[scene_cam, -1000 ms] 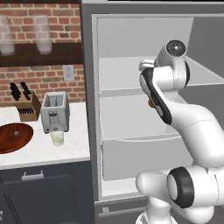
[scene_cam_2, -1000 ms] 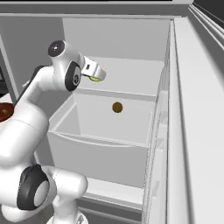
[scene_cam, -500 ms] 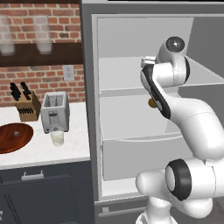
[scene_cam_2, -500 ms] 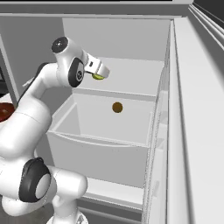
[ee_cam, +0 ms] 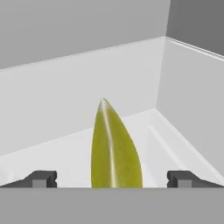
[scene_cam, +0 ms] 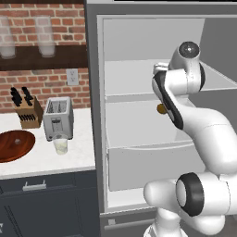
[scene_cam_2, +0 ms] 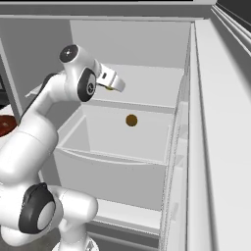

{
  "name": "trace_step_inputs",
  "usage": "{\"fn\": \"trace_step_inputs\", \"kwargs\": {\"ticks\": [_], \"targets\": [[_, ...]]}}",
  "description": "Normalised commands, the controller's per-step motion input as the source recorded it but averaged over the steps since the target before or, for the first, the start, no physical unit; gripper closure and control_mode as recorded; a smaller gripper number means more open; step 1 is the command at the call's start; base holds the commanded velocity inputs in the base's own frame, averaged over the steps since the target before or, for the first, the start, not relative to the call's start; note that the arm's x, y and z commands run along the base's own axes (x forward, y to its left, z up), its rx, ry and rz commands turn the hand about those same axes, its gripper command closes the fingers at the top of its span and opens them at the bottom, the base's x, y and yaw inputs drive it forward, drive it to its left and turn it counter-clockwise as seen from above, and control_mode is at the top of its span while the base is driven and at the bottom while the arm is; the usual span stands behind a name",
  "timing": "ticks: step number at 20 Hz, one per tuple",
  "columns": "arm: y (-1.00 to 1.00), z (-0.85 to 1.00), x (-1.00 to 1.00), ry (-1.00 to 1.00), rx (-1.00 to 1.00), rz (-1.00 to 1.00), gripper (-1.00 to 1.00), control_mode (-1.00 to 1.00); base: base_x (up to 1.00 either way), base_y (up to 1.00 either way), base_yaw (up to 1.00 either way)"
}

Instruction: Grab a lemon wedge from the fridge and one ice cube from the ice bowl, and put them in the glass of lemonade.

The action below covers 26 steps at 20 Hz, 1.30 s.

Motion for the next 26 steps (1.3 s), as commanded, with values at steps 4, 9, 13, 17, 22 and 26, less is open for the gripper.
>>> {"fn": "trace_step_inputs", "kwargs": {"ticks": [4,9,13,17,22,26], "targets": [[-0.05,-0.06,0.0,0.0,0.0,-0.01,-1.0,-1.0,0.0,0.0,0.0],[-0.05,-0.01,0.0,0.0,0.0,-0.01,-1.0,-1.0,0.0,0.0,0.0],[-0.05,0.0,0.0,0.0,0.0,0.0,-1.0,-1.0,0.0,0.0,0.0],[-0.01,-0.01,0.0,0.0,0.0,0.0,1.0,-1.0,0.0,0.0,0.0],[0.0,-0.02,0.0,0.01,0.0,0.0,1.0,-1.0,0.0,0.0,0.0],[0.0,-0.05,0.0,0.01,0.0,0.0,1.0,-1.0,0.0,0.0,0.0]]}}
